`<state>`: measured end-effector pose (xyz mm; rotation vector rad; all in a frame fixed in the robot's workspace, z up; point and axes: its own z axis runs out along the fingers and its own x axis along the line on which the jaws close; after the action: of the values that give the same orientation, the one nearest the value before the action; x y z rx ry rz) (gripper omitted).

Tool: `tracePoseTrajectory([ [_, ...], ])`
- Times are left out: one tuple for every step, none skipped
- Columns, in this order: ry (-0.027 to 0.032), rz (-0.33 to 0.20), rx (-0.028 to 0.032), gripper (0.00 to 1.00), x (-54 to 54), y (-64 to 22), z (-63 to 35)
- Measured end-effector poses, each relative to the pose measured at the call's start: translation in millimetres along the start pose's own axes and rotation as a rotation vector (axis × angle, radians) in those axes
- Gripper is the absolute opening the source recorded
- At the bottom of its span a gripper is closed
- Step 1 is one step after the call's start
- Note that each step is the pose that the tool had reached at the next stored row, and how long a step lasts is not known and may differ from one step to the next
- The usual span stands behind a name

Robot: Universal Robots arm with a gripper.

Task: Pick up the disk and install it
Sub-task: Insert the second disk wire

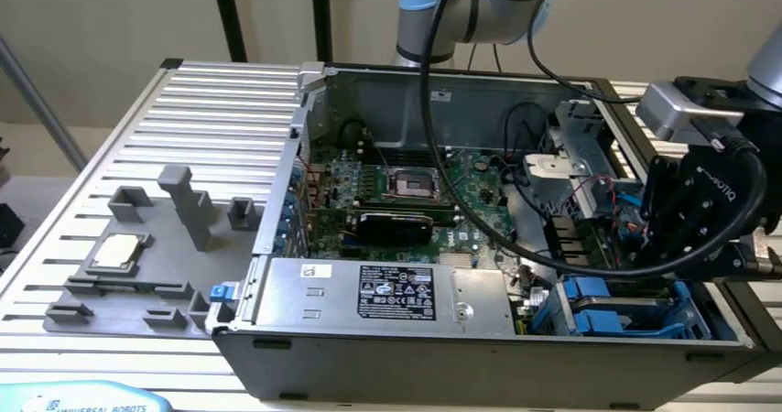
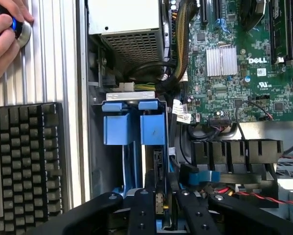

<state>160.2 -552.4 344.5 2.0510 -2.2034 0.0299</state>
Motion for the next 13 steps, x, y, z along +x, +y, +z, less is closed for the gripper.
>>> tracePoseTrajectory([
  [0.0001, 0.0, 0.0, 0.24, 0.5, 0.4, -4.5],
  [0.0003, 0.0, 0.0001, 0.24, 1.0, 0.7, -9.3],
  [0.0003, 0.0, 0.0001, 0.24, 1.5, 1.1, -13.9],
  [0.0002, 0.0, 0.0001, 0.24, 2.0, 1.4, -18.3],
  [0.0004, 0.0, 0.0001, 0.24, 2.5, 1.8, -22.9],
  [0.0001, 0.0, 0.0001, 0.24, 3.0, 2.1, -27.2],
  [0.0003, 0.0, 0.0003, 0.24, 3.5, 2.5, -31.8],
  [0.0002, 0.0, 0.0007, 0.24, 4.0, 3.0, -36.3],
  [0.0002, 0.0, 0.0012, 0.24, 4.5, 3.9, -39.9],
  [0.0001, 0.0, 0.0018, 0.24, 4.7, 5.0, -41.5],
  [-0.0001, 0.0, 0.0026, 0.24, 4.8, 6.7, -41.7],
  [-0.0002, 0.0, 0.0037, 0.24, 5.0, 9.7, -41.5],
  [-0.0002, 0.001, 0.0049, 0.24, 5.2, 13.6, -41.2],
])
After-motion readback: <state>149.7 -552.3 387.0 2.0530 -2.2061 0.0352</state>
